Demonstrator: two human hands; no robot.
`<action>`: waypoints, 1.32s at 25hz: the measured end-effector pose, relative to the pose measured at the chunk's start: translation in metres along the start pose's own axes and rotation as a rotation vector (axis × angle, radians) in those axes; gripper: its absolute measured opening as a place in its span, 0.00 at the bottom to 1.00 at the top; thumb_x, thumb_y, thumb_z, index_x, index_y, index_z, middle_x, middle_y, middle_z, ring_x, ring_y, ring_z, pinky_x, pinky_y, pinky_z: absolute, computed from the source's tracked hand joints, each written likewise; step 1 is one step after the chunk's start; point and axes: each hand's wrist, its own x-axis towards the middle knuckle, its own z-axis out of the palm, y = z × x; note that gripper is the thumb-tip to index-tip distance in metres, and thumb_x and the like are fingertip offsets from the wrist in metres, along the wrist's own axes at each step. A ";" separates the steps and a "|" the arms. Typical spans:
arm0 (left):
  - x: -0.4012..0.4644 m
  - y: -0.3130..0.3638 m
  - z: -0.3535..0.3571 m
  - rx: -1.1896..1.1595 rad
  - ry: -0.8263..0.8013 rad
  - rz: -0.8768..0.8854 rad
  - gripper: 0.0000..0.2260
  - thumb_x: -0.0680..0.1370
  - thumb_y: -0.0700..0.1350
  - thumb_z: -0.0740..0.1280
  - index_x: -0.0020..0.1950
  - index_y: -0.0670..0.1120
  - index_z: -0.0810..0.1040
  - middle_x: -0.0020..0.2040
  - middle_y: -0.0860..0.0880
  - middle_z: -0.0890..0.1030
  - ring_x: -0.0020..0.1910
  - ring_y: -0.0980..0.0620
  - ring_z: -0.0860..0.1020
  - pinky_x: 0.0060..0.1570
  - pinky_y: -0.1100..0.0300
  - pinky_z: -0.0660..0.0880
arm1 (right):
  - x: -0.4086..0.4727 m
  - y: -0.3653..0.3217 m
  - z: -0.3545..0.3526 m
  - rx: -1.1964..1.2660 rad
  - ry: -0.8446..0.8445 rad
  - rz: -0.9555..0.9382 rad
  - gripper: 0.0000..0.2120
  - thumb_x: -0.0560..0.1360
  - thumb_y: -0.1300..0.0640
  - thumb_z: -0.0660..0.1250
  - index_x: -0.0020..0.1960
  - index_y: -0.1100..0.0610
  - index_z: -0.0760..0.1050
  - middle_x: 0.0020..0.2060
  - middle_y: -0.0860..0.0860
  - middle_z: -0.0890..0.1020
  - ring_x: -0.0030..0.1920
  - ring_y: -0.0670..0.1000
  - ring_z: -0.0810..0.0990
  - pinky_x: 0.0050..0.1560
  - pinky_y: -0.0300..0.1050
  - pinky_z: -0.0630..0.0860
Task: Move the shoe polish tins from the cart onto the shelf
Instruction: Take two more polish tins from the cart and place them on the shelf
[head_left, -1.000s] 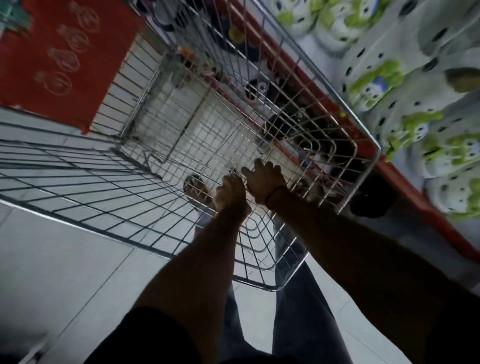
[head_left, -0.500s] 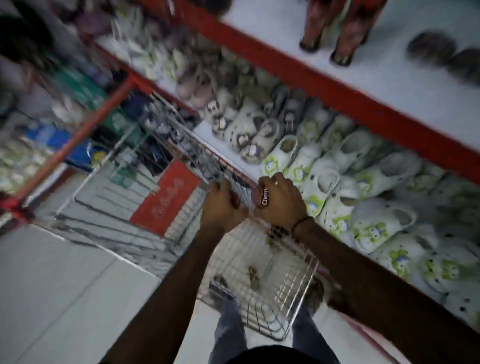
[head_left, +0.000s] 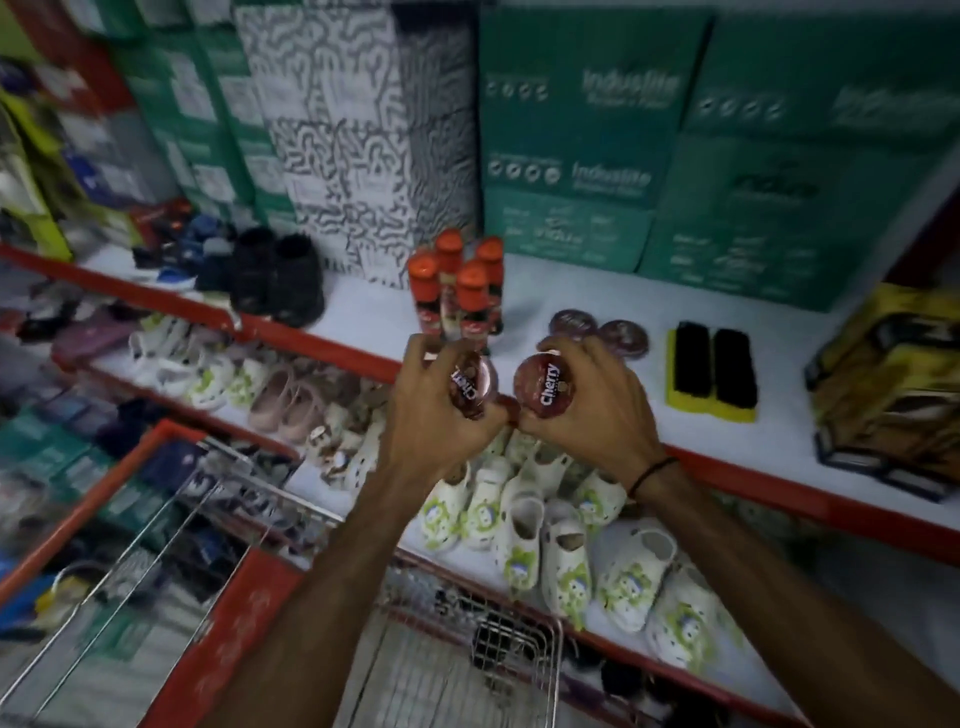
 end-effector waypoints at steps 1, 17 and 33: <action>0.011 0.013 0.015 -0.020 -0.042 0.025 0.25 0.61 0.47 0.74 0.57 0.44 0.81 0.55 0.43 0.77 0.51 0.49 0.77 0.53 0.65 0.74 | 0.005 0.015 -0.012 -0.028 0.006 0.049 0.38 0.58 0.34 0.76 0.64 0.47 0.73 0.56 0.52 0.80 0.56 0.58 0.82 0.51 0.51 0.81; 0.070 0.023 0.124 0.168 -0.523 0.132 0.11 0.73 0.53 0.73 0.55 0.55 0.87 0.66 0.51 0.82 0.61 0.45 0.80 0.56 0.49 0.79 | 0.033 0.100 -0.019 -0.483 -0.158 0.149 0.20 0.71 0.35 0.68 0.57 0.44 0.84 0.57 0.51 0.81 0.62 0.56 0.73 0.59 0.55 0.69; 0.096 0.029 0.140 0.178 -0.614 0.122 0.23 0.77 0.35 0.65 0.70 0.51 0.79 0.63 0.39 0.81 0.62 0.37 0.80 0.64 0.47 0.77 | 0.059 0.116 -0.024 -0.426 -0.286 0.141 0.20 0.79 0.47 0.63 0.71 0.44 0.75 0.67 0.49 0.80 0.71 0.55 0.73 0.76 0.64 0.59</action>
